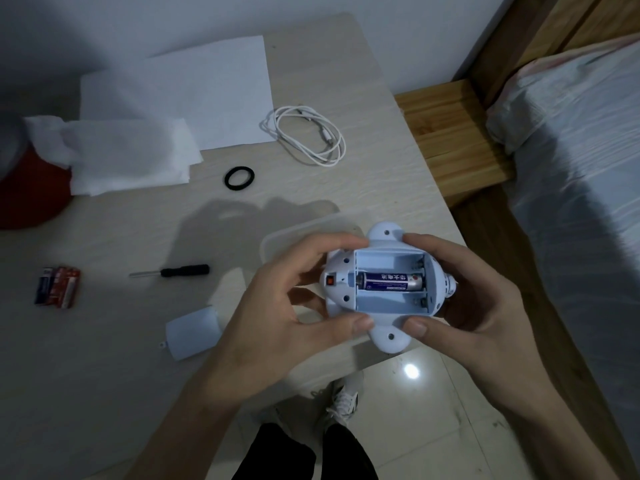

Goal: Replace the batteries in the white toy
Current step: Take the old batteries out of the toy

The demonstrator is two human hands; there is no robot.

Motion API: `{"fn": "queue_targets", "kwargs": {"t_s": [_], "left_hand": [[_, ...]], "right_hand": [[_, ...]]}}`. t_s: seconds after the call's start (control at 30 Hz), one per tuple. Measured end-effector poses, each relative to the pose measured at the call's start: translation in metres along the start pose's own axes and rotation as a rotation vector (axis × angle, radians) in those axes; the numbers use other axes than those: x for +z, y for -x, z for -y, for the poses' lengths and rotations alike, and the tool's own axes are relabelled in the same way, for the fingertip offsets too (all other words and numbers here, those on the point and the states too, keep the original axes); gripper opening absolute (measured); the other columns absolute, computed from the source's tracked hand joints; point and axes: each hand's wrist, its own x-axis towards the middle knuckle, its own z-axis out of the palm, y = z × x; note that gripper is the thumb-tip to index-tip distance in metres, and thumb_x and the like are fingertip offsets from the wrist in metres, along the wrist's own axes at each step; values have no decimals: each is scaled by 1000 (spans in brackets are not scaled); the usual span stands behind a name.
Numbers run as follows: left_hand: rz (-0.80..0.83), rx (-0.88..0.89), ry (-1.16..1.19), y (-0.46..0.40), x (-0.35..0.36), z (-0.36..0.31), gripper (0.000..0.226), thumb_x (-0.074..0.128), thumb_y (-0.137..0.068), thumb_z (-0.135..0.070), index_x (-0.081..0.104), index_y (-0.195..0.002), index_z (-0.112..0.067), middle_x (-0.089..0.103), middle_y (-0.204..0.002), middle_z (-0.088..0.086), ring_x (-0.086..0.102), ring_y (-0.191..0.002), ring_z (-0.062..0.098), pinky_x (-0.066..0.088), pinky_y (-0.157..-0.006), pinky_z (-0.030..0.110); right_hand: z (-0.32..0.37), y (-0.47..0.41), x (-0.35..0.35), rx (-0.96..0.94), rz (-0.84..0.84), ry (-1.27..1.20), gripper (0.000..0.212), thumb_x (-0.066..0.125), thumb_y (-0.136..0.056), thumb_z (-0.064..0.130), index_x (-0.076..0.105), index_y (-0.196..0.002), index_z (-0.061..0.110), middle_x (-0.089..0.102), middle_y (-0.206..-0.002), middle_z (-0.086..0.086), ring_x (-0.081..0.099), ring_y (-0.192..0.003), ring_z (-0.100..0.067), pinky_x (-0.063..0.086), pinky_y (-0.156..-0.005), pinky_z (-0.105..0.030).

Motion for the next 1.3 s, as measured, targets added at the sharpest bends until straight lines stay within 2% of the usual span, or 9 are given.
{"fn": "queue_targets", "kwargs": {"t_s": [0.17, 0.33, 0.47, 0.6, 0.7, 0.87, 1.13, 1.2, 1.3], "left_hand": [[-45, -6, -19, 3, -3, 0, 65, 92, -70, -16, 67, -126, -37, 75, -119, -7, 75, -103, 20, 62, -85, 29], [-56, 9, -39, 4, -7, 2, 68, 93, -71, -12, 66, -128, -39, 75, -117, -8, 74, -104, 21, 63, -85, 33], [-94, 34, -72, 3, -8, -1, 66, 93, -69, -13, 67, -125, -35, 76, -111, -12, 74, -100, 12, 60, -82, 24], [-122, 46, -95, 4, -11, 1, 65, 94, -68, -10, 69, -126, -28, 77, -109, -11, 75, -99, 13, 60, -83, 23], [-135, 55, -112, 4, -13, 3, 66, 94, -68, -8, 70, -128, -23, 78, -110, -9, 76, -100, 15, 62, -85, 31], [-150, 72, -121, 4, -16, 6, 69, 95, -66, -12, 70, -130, -24, 79, -111, -9, 77, -100, 19, 63, -85, 40], [-160, 101, -143, 3, -19, 8, 68, 94, -64, -13, 71, -128, -24, 79, -110, -9, 78, -97, 17, 63, -83, 37], [-176, 96, -134, 3, -21, 9, 69, 94, -64, -15, 71, -128, -26, 79, -111, -9, 78, -97, 18, 63, -84, 35], [-220, 86, -82, 4, -28, 7, 70, 94, -62, -16, 69, -125, -32, 78, -112, -14, 77, -99, 11, 60, -84, 22]], "right_hand": [[5, -1, 7, -29, -20, 239, 56, 72, -82, 31, 59, -137, 31, 64, -138, 5, 63, -122, -25, 58, -91, -53], [14, -9, 24, -100, -75, 384, 35, 67, -85, 35, 66, -119, 40, 59, -140, 11, 56, -134, -18, 56, -91, -32], [19, -16, 40, -77, -74, 402, 28, 67, -80, 37, 69, -108, 38, 60, -134, 13, 57, -129, -12, 55, -88, -24], [20, -22, 50, -70, -127, 449, 30, 76, -75, 20, 70, -103, 27, 63, -126, 11, 58, -121, -2, 45, -87, -8], [20, -25, 55, -69, -140, 467, 33, 76, -73, 13, 68, -101, 27, 64, -123, 11, 59, -117, -1, 42, -83, -6], [21, -30, 60, -68, -152, 427, 34, 76, -71, 10, 66, -100, 25, 64, -118, 12, 61, -114, -2, 44, -80, -7], [19, -33, 66, -74, -165, 442, 41, 76, -65, 9, 64, -99, 27, 62, -118, 14, 63, -114, -11, 50, -80, -16], [19, -34, 64, -72, -184, 421, 38, 71, -66, 5, 64, -98, 24, 65, -117, 15, 64, -112, -11, 55, -81, -22], [17, -33, 53, -28, -240, 352, 32, 65, -71, 1, 64, -98, 19, 69, -115, 13, 68, -105, -14, 61, -80, -40]]}}
